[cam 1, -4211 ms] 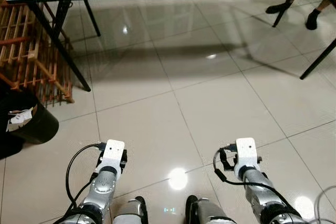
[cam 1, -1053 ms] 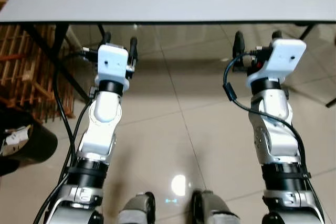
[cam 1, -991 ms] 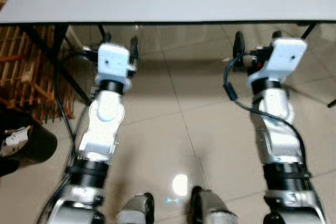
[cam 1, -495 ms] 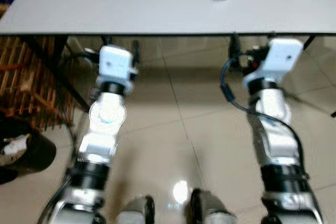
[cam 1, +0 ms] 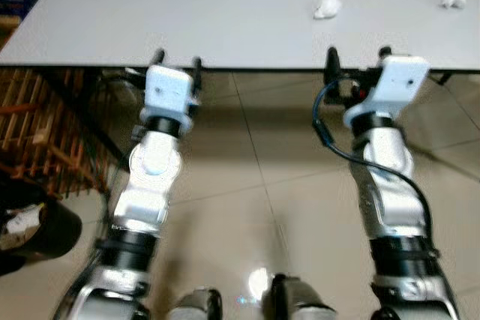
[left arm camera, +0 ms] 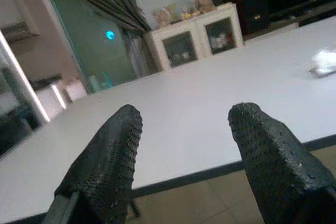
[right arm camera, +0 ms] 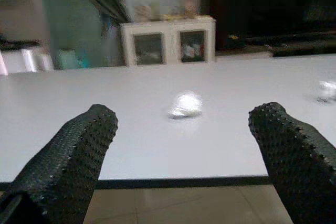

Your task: Picking trash to rubbish bin

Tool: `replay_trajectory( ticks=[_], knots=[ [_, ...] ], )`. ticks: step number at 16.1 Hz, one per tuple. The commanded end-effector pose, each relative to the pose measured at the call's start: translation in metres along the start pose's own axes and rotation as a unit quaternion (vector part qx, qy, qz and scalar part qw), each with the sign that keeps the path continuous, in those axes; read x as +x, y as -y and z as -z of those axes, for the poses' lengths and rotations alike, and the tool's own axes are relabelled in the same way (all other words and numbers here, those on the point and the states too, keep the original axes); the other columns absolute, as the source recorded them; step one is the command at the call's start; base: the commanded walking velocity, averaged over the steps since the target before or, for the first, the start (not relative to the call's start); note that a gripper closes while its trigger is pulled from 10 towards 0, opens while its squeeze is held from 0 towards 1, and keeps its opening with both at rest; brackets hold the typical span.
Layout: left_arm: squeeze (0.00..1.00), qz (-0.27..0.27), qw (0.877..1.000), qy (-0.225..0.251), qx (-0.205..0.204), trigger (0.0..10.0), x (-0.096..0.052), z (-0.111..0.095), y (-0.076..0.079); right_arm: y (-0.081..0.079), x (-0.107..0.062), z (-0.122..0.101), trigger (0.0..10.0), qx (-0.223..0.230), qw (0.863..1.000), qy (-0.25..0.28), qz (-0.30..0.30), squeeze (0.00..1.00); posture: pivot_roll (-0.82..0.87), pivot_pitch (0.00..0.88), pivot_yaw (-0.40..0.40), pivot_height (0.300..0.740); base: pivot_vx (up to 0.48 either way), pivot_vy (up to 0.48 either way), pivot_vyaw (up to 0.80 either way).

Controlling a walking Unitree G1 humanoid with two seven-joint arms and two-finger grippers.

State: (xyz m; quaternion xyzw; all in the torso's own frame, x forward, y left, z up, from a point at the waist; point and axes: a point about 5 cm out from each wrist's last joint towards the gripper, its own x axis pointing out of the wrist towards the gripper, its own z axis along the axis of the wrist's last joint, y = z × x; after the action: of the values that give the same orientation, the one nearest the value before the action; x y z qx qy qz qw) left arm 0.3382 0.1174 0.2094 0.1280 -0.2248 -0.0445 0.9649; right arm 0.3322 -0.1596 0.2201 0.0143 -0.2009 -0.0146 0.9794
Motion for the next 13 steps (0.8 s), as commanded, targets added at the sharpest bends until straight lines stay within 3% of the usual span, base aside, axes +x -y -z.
replay_trajectory(
  ticks=[1, 13],
  knots=[
    [0.00, 0.000, 1.000, -0.001, 0.010, 10.0, -0.0005, 0.0001, -0.0058, -0.0034, -0.0001, -0.0022, 10.0, 0.007, 1.000, 0.002, -0.005, 0.00, -0.01, 0.211, 0.036, 0.740, 0.364, 0.000, 0.00],
    [0.00, -0.003, 1.000, -0.009, 0.015, 10.0, 0.0018, -0.0006, -0.0067, -0.0039, 0.0040, -0.0042, 10.0, 0.008, 1.000, 0.000, -0.004, 0.00, 0.00, 0.233, 0.024, 0.740, 0.387, 0.000, 0.00]
  ],
)
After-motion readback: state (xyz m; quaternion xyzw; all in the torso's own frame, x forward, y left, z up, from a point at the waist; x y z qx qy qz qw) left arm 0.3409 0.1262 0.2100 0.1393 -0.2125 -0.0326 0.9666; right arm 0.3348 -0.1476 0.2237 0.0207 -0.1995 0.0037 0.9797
